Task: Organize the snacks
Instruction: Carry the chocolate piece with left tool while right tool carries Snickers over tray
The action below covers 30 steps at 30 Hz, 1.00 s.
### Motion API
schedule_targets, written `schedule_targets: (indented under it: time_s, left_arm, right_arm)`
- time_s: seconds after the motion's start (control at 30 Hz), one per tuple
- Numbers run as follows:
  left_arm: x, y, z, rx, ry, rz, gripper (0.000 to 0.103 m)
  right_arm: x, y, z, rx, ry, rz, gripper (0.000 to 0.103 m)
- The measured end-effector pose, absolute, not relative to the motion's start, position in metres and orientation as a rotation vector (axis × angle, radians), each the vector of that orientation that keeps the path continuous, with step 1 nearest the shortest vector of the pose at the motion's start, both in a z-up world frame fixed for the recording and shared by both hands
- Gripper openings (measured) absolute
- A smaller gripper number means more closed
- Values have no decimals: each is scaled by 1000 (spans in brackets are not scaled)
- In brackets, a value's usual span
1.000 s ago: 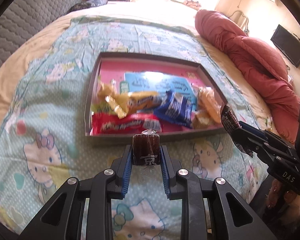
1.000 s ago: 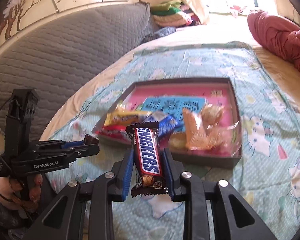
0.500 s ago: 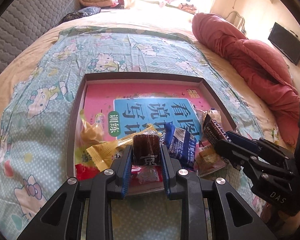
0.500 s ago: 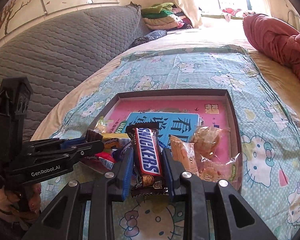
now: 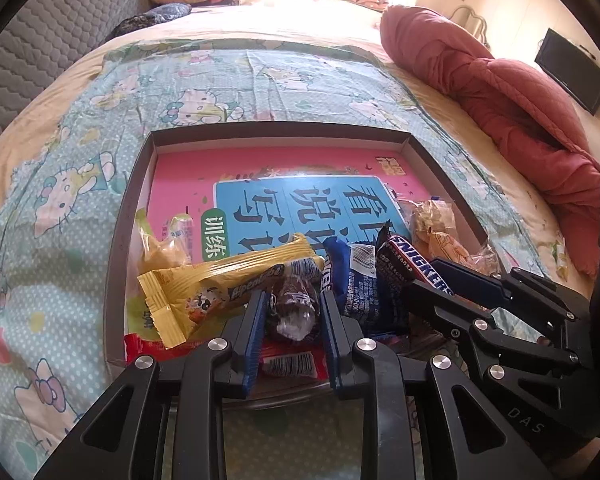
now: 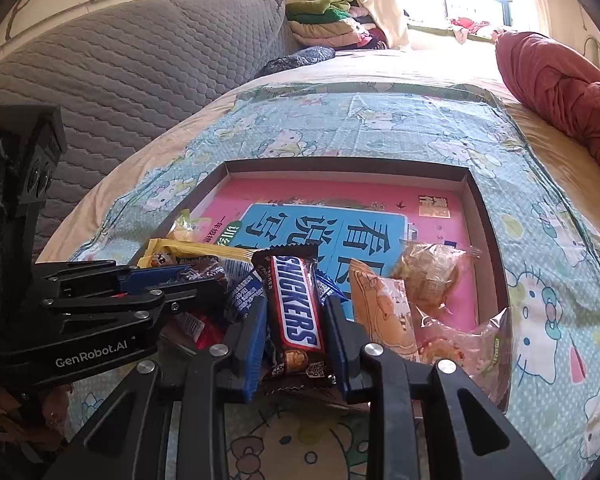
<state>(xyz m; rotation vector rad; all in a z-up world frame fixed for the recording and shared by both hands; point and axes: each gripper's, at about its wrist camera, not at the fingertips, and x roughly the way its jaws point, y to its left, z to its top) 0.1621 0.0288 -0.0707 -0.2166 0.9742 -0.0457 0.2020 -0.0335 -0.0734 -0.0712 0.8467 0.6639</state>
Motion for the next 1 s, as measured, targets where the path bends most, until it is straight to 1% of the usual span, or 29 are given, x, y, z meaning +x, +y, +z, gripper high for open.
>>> schedule_targets:
  time_s: [0.6,0.7,0.77,0.93,1.0]
  left_arm:
    - [163,31,-71,-230,972,-52,28]
    - [164,33,-71,-245,975,-61,32]
    - [164,33,-71,-241,972,-60,39]
    - [163,32,-70,-243,974,-64,43]
    - [163,32,-69,-241,973,-63,47]
  right_arm:
    - [202,-37,-70,-87,820,639,30]
    - [201,-37,-70,-95,816,638,30]
    - [201,-36,-70,-100,814,637,30]
    - [200,-37,-69,-101,812,637,30]
    - [200,-37,-69,-103,810,638,30]
